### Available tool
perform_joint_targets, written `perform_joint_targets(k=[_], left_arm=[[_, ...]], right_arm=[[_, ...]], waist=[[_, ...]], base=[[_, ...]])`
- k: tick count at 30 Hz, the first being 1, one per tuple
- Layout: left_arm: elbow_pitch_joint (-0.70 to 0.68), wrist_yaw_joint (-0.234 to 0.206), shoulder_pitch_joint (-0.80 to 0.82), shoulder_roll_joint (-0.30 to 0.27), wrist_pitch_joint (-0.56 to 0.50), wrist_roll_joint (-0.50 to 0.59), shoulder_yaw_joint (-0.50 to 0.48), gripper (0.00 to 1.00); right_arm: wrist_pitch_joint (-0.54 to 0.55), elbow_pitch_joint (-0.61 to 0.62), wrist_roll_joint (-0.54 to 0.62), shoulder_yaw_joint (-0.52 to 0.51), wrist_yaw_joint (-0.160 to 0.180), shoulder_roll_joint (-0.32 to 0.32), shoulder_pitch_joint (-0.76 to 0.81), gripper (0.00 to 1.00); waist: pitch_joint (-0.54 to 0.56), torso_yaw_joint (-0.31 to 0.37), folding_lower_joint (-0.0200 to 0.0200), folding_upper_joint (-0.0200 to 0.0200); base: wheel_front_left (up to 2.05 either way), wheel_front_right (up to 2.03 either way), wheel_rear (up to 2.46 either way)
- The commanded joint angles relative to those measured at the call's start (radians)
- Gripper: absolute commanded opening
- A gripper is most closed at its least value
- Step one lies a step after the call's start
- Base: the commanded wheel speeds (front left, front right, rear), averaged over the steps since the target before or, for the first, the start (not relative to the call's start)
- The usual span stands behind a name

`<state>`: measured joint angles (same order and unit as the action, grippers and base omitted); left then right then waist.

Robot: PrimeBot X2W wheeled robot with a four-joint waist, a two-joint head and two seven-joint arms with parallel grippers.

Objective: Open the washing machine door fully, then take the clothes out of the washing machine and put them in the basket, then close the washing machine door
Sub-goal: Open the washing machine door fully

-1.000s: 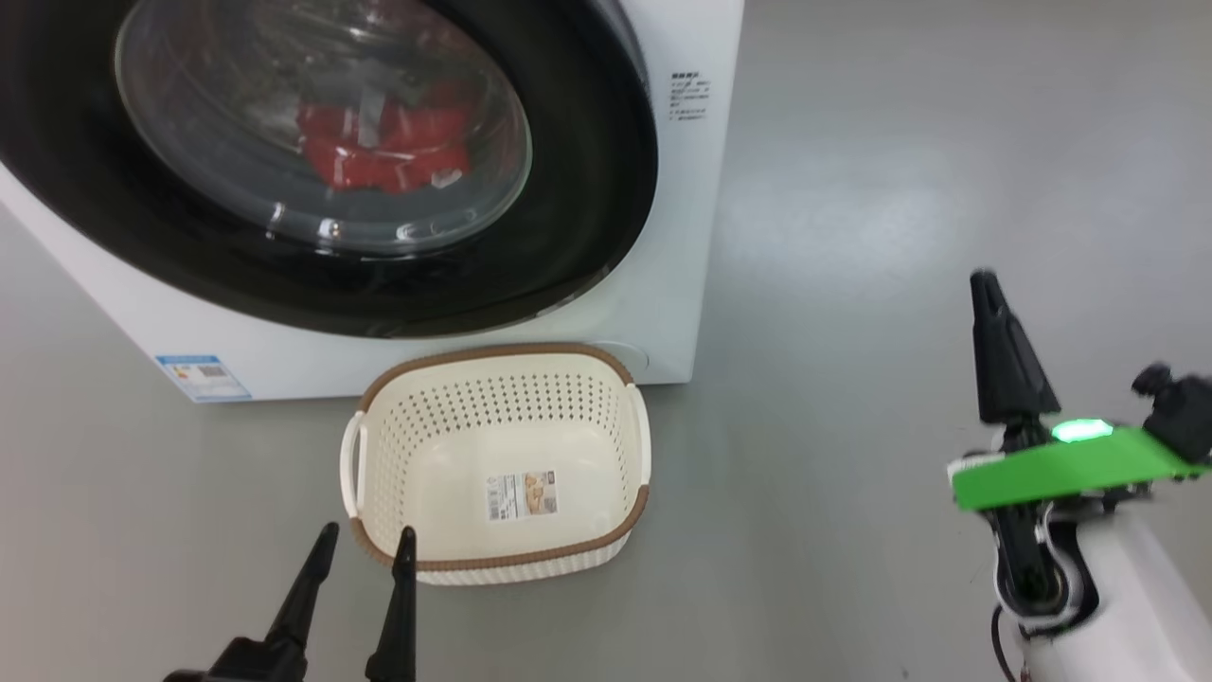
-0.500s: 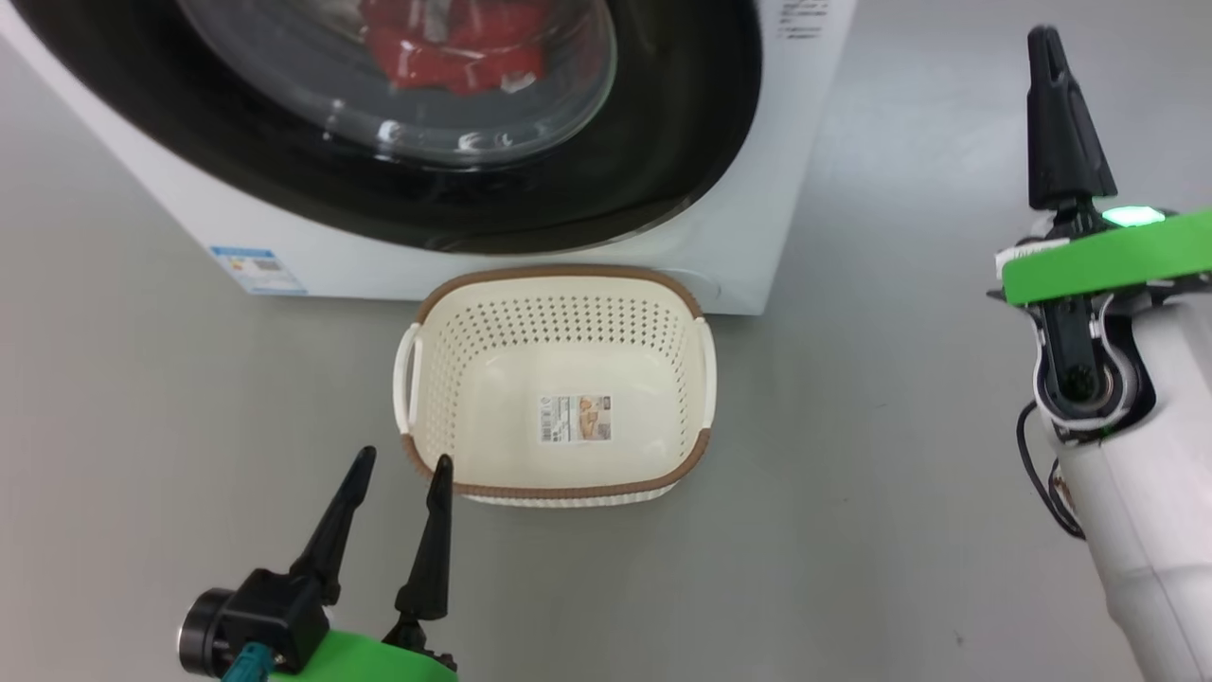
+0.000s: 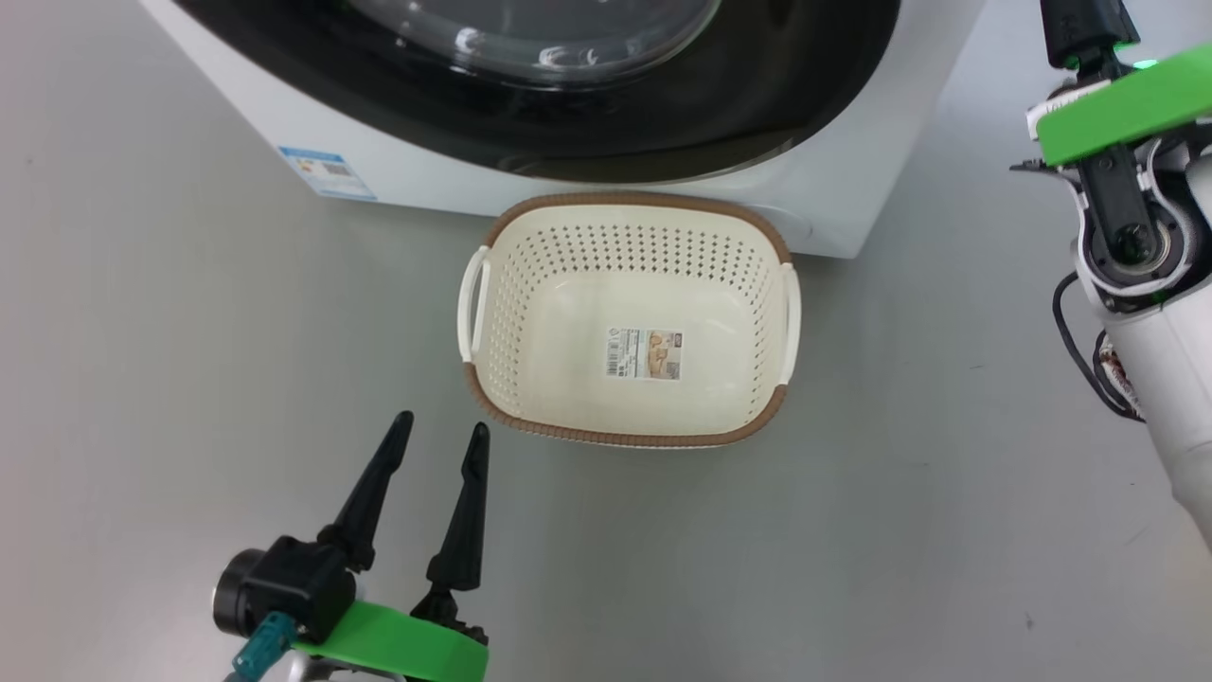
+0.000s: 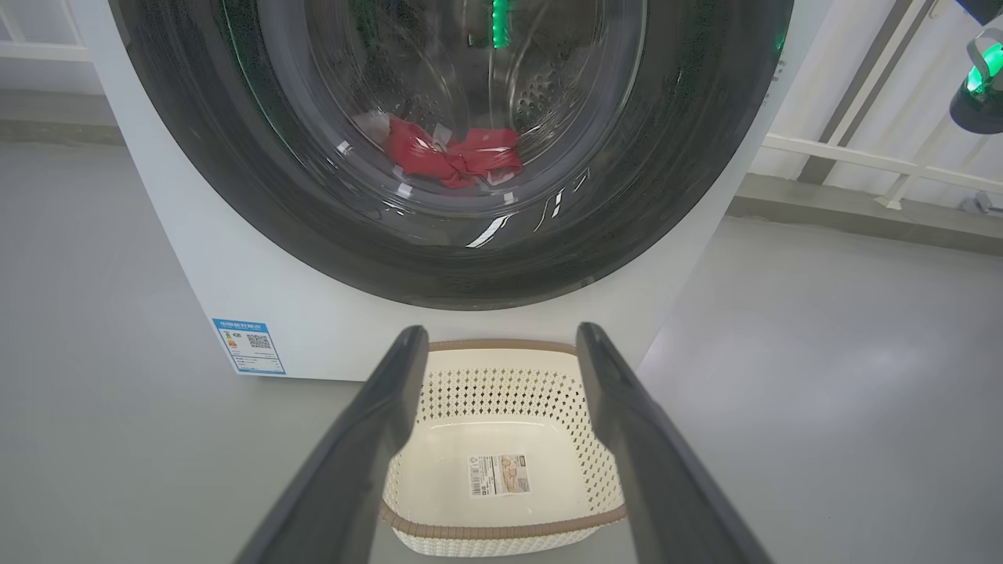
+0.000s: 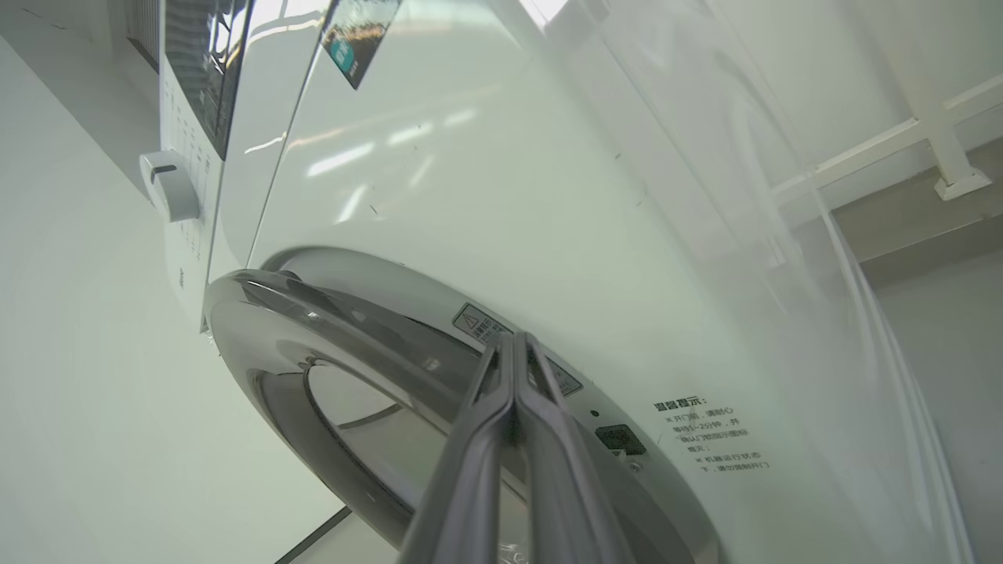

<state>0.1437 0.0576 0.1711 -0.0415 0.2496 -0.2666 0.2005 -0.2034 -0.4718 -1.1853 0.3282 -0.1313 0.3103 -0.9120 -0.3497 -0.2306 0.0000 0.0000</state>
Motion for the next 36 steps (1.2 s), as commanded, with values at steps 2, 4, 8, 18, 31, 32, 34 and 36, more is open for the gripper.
perform_joint_targets(k=[2,4,8,18,31,32,34,36], left_arm=[[-0.023,-0.009,0.024,-0.009,0.012,-0.008,-0.018,1.0],[-0.023,-0.011,0.03,-0.009,0.012,-0.015,-0.007,1.0],[-0.023,-0.014,0.038,-0.009,0.012,-0.022,0.003,1.0],[-0.027,-0.016,0.056,-0.009,0.012,-0.037,0.024,1.0],[-0.024,-0.02,0.067,-0.009,0.012,-0.05,0.039,1.0],[-0.023,-0.02,0.067,-0.009,0.012,-0.051,0.04,1.0],[-0.022,-0.021,0.066,-0.009,0.012,-0.052,0.04,1.0],[-0.023,-0.023,0.065,-0.009,0.012,-0.053,0.039,1.0]], right_arm=[[0.039,0.015,-0.059,0.035,0.001,0.005,-0.041,0.0],[0.106,0.007,-0.12,0.072,0.001,0.026,-0.078,0.0],[0.203,0.0,-0.212,0.099,0.001,0.044,-0.12,0.0],[0.398,-0.057,-0.363,0.099,0.001,0.083,-0.214,0.0],[0.58,-0.152,-0.412,0.126,0.001,0.094,-0.281,0.0],[0.591,-0.155,-0.418,0.127,0.001,0.09,-0.281,0.0],[0.609,-0.157,-0.426,0.127,0.001,0.086,-0.279,0.0],[0.622,-0.155,-0.434,0.126,0.001,0.079,-0.274,0.0]], waist=[[-0.038,-0.038,0.0,0.0],[-0.048,-0.049,0.0,0.0],[-0.06,-0.059,0.0,0.0],[-0.092,-0.084,0.0,0.0],[-0.109,-0.105,0.0,0.0],[-0.108,-0.105,0.0,0.0],[-0.106,-0.105,0.0,0.0],[-0.104,-0.103,0.0,0.0]], base=[[0.0,0.0,0.0],[0.0,0.0,0.0],[0.0,0.0,0.0],[0.0,0.0,0.0],[0.0,0.0,0.0],[0.0,0.0,0.0],[0.0,0.0,0.0],[0.0,0.0,0.0]])
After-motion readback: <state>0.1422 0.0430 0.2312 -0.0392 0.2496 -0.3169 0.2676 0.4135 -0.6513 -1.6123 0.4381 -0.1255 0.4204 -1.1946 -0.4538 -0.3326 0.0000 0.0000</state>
